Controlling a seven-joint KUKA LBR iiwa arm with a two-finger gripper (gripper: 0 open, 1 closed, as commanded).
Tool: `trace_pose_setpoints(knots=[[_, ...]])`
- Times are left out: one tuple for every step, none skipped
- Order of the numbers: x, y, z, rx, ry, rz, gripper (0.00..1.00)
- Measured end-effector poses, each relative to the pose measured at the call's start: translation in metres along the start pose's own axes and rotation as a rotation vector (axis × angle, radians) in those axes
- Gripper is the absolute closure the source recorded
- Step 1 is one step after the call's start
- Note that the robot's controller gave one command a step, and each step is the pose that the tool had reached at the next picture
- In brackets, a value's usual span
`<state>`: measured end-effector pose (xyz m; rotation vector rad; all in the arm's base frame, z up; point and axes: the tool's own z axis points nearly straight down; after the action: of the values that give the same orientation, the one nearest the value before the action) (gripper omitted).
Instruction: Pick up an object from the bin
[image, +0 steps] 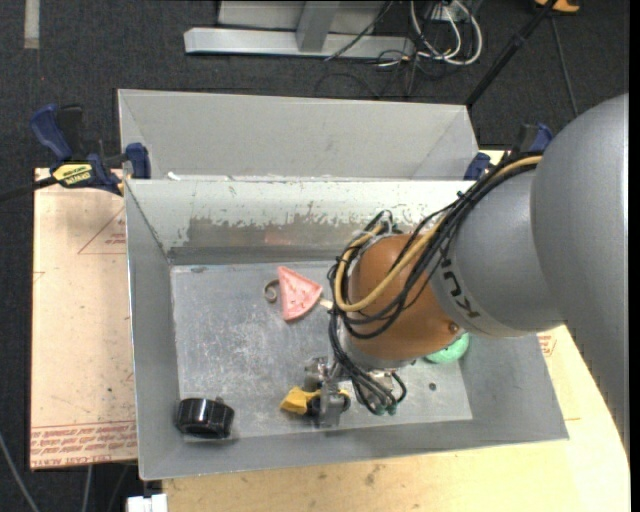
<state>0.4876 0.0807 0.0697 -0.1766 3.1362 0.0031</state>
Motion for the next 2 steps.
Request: trace_pose_setpoints(knots=[[0.0, 0.0, -0.0001, 0.0, 0.0, 0.0, 1.0], [0.0019, -0.0001, -0.0065, 0.001, 0.007, 0.001, 1.0]])
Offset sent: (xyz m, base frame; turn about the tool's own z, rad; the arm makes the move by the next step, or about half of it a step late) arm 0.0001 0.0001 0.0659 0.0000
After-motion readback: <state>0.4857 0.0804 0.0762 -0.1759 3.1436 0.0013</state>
